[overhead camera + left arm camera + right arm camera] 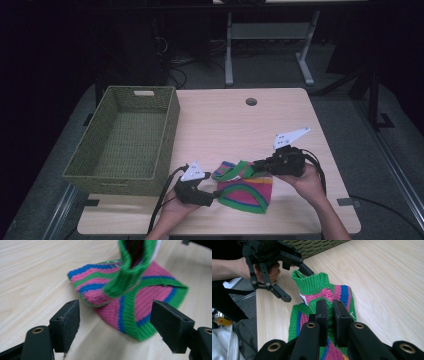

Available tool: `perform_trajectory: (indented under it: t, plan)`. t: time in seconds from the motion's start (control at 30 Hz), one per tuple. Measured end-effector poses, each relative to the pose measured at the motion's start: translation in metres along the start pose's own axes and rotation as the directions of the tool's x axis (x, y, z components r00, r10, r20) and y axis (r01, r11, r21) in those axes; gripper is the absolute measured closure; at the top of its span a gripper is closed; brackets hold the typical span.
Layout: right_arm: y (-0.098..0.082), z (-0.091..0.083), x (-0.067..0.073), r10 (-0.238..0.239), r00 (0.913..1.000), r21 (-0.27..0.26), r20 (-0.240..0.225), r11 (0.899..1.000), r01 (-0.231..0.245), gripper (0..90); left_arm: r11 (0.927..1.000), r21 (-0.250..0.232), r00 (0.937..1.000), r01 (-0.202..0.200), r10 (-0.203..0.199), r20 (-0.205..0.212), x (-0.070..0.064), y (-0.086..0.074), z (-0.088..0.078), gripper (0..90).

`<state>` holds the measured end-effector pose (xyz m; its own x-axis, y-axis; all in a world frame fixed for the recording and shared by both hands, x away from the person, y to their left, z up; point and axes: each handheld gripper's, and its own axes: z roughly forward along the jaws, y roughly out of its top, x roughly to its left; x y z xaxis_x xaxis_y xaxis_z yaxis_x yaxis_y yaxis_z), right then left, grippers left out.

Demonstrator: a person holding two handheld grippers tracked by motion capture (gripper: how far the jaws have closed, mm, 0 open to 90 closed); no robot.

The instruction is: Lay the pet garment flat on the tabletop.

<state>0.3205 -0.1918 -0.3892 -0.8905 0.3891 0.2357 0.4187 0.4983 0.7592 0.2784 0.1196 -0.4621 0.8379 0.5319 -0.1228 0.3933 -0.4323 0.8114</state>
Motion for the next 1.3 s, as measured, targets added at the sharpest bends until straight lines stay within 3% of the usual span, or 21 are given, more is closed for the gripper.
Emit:
perform_trajectory:
  t: [0.27,0.5,0.57,0.63,1.3]
  plan:
    - [-0.003,-0.004,-0.005,0.018,0.9998,-0.012,-0.004,1.0,-0.018,83.2,0.9997,-0.02,0.9999,-0.011,0.011,-0.002,0.009,0.006,0.009,36.9]
    - [-0.004,-0.006,-0.006,0.02,0.9998,-0.011,0.004,1.0,-0.02,83.2,0.9994,-0.032,0.9992,-0.01,0.011,0.038,0.014,0.008,0.016,63.3]
    - [-0.005,-0.007,-0.006,0.02,0.9998,-0.005,0.009,1.0,-0.019,83.2,0.9988,-0.029,0.9981,-0.04,0.041,0.045,0.013,0.007,0.018,71.3]
    - [-0.006,-0.007,-0.007,0.018,0.9998,-0.002,0.011,1.0,-0.018,83.2,0.9984,-0.041,0.998,-0.039,0.041,0.047,0.012,0.008,0.017,76.9]
    - [-0.009,-0.012,-0.004,0.0,0.9992,0.026,0.041,1.0,-0.001,83.4,0.9945,-0.037,0.9944,-0.098,0.099,0.037,-0.001,0.024,-0.008,80.3]
